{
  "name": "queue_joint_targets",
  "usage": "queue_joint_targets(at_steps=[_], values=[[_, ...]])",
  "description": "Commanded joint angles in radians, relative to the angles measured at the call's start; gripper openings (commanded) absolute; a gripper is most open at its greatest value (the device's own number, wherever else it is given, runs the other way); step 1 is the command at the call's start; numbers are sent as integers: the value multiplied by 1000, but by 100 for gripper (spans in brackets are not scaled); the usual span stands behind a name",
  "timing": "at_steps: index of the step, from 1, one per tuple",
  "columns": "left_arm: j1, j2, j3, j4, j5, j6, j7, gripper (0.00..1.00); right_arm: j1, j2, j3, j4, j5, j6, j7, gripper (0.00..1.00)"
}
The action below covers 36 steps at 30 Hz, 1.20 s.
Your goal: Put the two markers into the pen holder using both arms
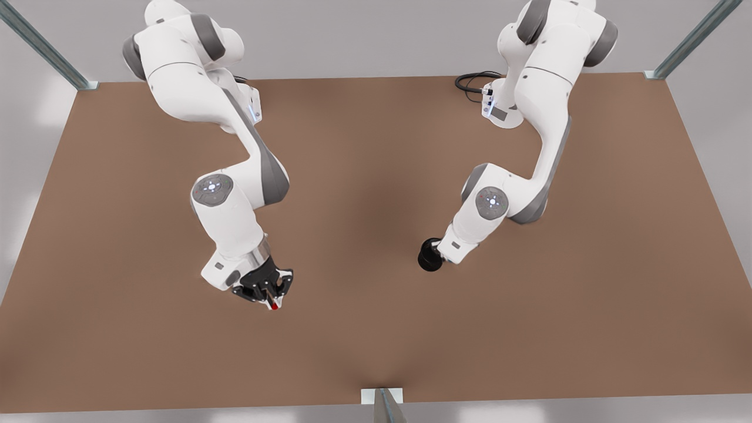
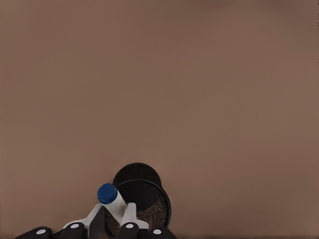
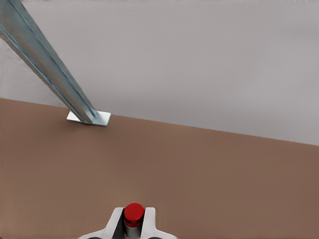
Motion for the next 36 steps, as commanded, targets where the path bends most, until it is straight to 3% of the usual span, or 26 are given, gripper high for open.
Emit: queue_joint_targets(at_steps=[1,4,7,10,13,14,17,19,21,22,26,30,36], values=[[1,-13,-1,-19,11,114,60,100,19,2,0,1,-16,28,238,22],[6,-32,1,-19,11,95,60,100,28,4,-2,1,-16,28,239,22],[106,-92,2,13,5,-87,208,100,70,24,-6,1,-16,83,300,22],[233,-69,5,205,-9,-412,307,100,153,109,-11,121,-14,156,495,22],[244,-37,25,369,136,-770,322,100,246,128,-17,173,-16,219,532,22],[247,-43,25,381,136,-802,377,100,280,129,-23,179,-17,259,532,22],[288,-189,42,381,68,-827,485,100,380,140,-37,182,-79,353,535,22],[265,-267,103,370,48,-819,558,100,455,152,-106,216,-80,411,535,22],[261,-263,109,372,53,-831,560,100,539,178,-198,262,-80,443,532,22],[259,-261,109,370,51,-841,549,100,619,203,-302,300,-80,451,526,22],[267,-244,109,369,48,-856,552,100,660,263,-397,376,-82,500,497,22],[265,-229,111,369,48,-848,551,100,679,249,-371,374,-65,390,502,22],[261,-221,111,369,50,-844,551,100,674,252,-365,362,-50,371,391,22]])
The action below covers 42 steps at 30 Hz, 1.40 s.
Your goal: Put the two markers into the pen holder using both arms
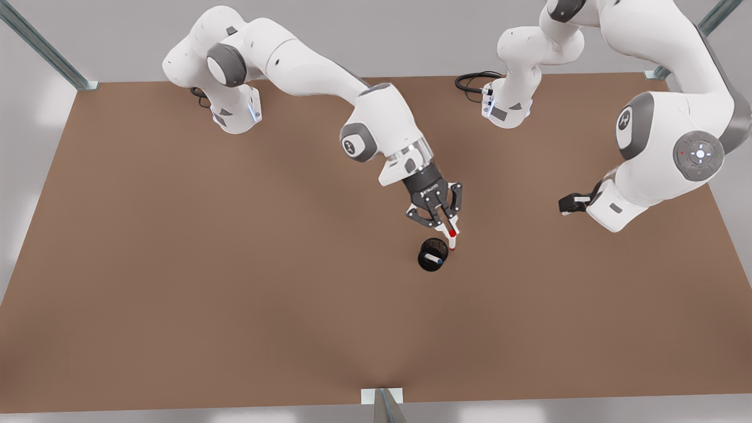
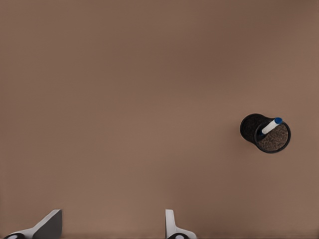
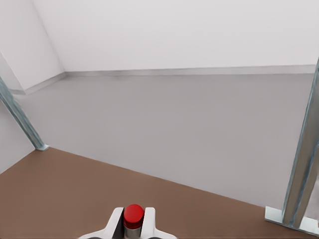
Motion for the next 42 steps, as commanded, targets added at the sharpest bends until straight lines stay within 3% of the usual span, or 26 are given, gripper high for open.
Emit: queue_joint_targets(at_steps=[1,8,38,39,40,42], values=[[-1,0,0,1,1,-9,118,100,0,-1,-1,-4,-1,-29,11,22],[2,24,-2,1,-4,-9,118,100,14,-5,1,-111,-39,-35,0,22],[8,115,1,1,-1,79,116,100,63,151,2,-102,-65,9,7,25],[8,116,1,1,-1,80,116,100,63,154,2,-102,-67,9,5,39],[8,121,1,1,-1,80,116,100,64,156,1,-102,-90,9,3,100],[8,121,1,1,-1,82,116,100,63,154,2,-102,-113,9,7,100]])
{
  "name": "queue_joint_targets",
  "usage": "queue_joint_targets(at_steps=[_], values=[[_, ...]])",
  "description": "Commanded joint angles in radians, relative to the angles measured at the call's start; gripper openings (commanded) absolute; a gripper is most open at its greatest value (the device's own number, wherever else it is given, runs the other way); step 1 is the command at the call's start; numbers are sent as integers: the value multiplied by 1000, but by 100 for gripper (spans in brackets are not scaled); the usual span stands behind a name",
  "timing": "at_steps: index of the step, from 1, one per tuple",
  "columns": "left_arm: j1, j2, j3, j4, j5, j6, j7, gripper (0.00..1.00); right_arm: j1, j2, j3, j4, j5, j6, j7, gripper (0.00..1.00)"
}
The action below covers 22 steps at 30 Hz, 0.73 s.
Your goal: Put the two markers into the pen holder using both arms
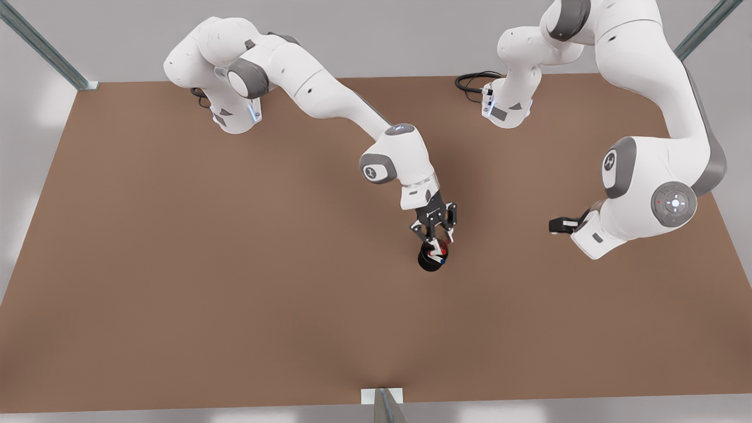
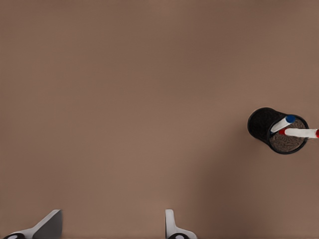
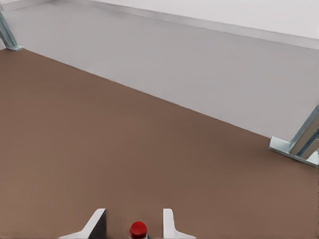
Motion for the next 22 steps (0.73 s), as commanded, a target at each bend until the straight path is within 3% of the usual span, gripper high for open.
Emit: queue_joint_targets(at_steps=[1,4,5,7,8,11,12,13,16,17,19,22], values=[[0,-1,0,0,1,8,11,100,0,-2,0,1,-21,-2,19,100],[0,1,0,0,1,13,11,100,-20,-23,0,1,-13,-15,14,100],[0,1,0,0,1,14,11,100,-61,-113,7,-9,13,-66,13,100],[0,-1,0,0,1,11,11,100,-150,-334,9,-7,14,-513,-3,100],[0,-1,0,2,2,10,11,100,-250,-426,18,-13,135,-677,-97,100],[-12,-8,-8,8,7,2,9,100,-644,-727,47,-205,266,-1056,-633,100],[-11,-5,-8,10,8,4,11,100,-773,-804,110,-288,266,-1162,-678,100],[-11,-4,-8,10,10,4,11,100,-825,-854,115,-374,267,-1194,-664,100],[-12,-2,-8,10,11,5,9,100,-854,-761,130,-369,284,-1229,-662,100],[-12,-2,-8,10,11,5,9,100,-853,-707,141,-265,284,-1335,-665,100],[-12,-2,-8,10,11,4,9,100,-979,-719,299,-277,266,-1305,-668,100],[-20,-2,-8,10,11,4,9,100,-979,-719,299,-275,261,-1283,-675,100]])
